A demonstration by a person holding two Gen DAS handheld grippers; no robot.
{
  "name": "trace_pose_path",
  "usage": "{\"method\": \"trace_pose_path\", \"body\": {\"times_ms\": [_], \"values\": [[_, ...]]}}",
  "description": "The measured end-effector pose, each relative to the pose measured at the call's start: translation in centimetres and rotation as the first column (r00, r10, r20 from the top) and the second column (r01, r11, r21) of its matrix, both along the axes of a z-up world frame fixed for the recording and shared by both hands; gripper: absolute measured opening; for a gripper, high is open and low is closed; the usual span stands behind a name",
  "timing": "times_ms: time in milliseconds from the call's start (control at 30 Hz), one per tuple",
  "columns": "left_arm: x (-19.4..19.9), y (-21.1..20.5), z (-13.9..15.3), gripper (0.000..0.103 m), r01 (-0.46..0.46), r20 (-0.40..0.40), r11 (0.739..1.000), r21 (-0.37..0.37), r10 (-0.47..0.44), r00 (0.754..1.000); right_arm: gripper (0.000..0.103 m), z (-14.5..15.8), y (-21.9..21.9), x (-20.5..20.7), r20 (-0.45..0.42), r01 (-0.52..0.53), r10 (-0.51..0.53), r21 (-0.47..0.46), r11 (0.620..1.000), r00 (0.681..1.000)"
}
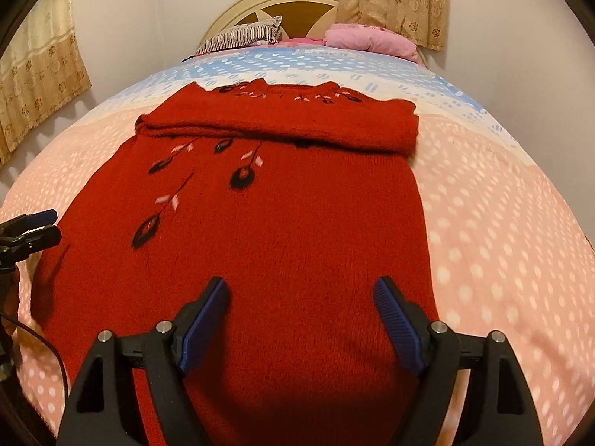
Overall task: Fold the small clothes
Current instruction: 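Release the sweater with both tools and pull them back, then move both tools to the sweater hem and close on it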
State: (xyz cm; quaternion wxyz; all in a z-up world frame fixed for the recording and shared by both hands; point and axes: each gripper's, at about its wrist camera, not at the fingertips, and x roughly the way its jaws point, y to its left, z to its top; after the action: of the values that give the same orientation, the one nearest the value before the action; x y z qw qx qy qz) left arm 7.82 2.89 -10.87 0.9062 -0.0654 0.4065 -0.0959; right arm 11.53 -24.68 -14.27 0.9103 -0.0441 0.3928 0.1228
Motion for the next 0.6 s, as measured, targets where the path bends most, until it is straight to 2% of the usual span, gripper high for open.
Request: {"method": "trace_pose_path", "body": {"times_ms": [400,600], "values": [[-3.6,0.1,-0.2,0.094,0.028,-0.019,0.999,-0.039,-0.029,0.999,0.086,-0.4,-1.0,-3.4,-0.009,0.011,-0.012,-0.006,1.0,1.0],[-4.9,-0.2,-0.2,0.085,0.043,-0.024,0.997,-0.067,-0.044,0.999,0.086,-0.5,-1.7,-5.4,-0.022,0.02,-0.02,-0.004,1.0,1.0]]}}
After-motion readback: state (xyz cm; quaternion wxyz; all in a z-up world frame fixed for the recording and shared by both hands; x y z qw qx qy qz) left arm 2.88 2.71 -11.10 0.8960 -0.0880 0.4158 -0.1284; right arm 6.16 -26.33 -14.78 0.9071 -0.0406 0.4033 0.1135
